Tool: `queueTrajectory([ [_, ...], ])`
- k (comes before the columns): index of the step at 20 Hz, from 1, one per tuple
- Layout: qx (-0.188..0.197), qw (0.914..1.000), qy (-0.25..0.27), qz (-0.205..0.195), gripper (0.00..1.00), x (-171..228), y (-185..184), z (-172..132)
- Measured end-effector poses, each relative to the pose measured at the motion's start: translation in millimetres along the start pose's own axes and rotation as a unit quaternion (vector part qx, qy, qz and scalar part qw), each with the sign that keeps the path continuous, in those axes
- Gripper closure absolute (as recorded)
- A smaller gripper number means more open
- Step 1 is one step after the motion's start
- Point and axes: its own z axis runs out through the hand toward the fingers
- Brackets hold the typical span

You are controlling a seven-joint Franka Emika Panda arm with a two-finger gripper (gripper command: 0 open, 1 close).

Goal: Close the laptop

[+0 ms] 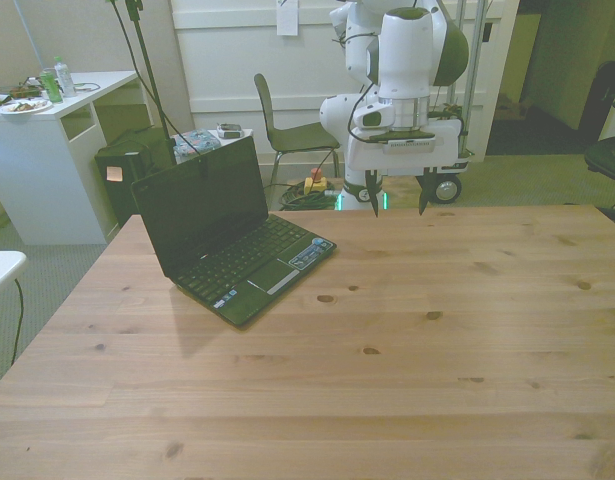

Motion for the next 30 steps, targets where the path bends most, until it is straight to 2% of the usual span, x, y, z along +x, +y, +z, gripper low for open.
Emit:
queueTrajectory([
  [4,0.0,0.9999,0.01,-0.004,0.0,6,2,-9],
  [10,0.017,0.9986,0.039,0.033,0.0,21,30,-82],
  [14,0.028,0.9952,0.041,0.084,0.0,39,72,-107],
  [19,0.043,0.9852,0.051,0.158,0.0,78,137,-134],
  [30,0.056,0.9624,0.069,0.257,0.0,117,265,-171],
])
